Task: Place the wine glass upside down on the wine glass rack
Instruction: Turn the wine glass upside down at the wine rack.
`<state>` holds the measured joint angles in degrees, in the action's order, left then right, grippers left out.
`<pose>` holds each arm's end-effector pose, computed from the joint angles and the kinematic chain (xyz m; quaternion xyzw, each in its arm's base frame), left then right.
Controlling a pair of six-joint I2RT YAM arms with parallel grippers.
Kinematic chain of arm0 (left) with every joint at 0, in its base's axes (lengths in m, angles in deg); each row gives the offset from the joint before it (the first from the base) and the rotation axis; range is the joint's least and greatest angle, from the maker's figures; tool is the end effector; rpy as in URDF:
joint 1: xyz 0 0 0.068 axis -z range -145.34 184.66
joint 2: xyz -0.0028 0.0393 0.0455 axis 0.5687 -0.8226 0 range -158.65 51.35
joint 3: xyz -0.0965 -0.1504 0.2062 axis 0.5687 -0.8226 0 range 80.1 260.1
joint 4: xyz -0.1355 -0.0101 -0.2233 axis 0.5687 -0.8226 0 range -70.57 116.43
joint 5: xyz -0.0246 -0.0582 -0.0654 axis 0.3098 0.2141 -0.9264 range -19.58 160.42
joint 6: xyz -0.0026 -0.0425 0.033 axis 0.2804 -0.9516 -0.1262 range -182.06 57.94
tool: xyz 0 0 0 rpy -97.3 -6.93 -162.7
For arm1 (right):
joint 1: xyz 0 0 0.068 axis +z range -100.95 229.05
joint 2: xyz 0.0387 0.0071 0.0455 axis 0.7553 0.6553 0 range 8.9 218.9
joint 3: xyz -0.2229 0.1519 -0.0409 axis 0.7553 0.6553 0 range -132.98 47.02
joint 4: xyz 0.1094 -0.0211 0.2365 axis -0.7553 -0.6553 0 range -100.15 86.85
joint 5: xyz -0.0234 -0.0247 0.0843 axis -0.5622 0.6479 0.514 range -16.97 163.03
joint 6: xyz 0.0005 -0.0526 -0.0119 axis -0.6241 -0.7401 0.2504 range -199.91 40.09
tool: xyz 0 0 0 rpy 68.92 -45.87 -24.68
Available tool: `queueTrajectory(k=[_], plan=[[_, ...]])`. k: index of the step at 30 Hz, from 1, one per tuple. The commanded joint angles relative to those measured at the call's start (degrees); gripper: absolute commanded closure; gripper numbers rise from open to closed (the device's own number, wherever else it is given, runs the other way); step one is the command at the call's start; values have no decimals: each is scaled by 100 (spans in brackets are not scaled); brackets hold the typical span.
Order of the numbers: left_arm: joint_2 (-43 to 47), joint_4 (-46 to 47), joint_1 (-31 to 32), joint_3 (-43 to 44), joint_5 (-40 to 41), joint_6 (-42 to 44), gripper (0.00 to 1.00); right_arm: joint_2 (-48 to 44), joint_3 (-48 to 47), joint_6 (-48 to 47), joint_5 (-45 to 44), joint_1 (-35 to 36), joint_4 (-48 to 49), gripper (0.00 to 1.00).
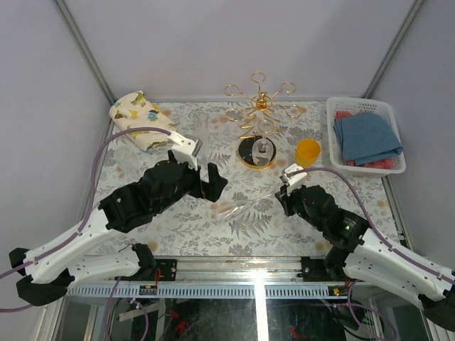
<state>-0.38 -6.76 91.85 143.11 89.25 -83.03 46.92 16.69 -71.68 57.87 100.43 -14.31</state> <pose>0.1098 -0.1492 0.3874 0.1671 0.8054 -0.2430 0.5142 0.1105 0.1234 0.2677 -0.2251 0.7780 0.1936 0.5537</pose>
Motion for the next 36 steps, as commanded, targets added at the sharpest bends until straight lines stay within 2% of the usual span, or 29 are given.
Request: queueTrajectory(k=[1, 5, 11, 17, 22, 29, 36], plan=[[-72, 216, 21, 94, -449, 327, 0, 141, -531, -528, 507, 151, 304, 100], [-151, 280, 23, 19, -608, 365, 0, 281, -547, -757, 205, 611, 505, 100], [-211, 471, 20, -118, -954, 480, 0, 459, -537, -1637, -675, 1484, 841, 100], [-261, 796, 24, -389, -1449, 544, 0, 224, -306, -2851, -399, 1596, 1470, 100], [-392, 1419, 29, -740, -1943, 524, 1, 47, -144, -3657, -214, 1598, 2010, 100], [-714, 1994, 21, -936, -2599, 629, 15, -30, -197, -3774, 42, 1601, 2194, 100], [-715, 2367, 25, -1203, -2792, 713, 21, -312, -314, -3347, 539, 1600, 2094, 100]])
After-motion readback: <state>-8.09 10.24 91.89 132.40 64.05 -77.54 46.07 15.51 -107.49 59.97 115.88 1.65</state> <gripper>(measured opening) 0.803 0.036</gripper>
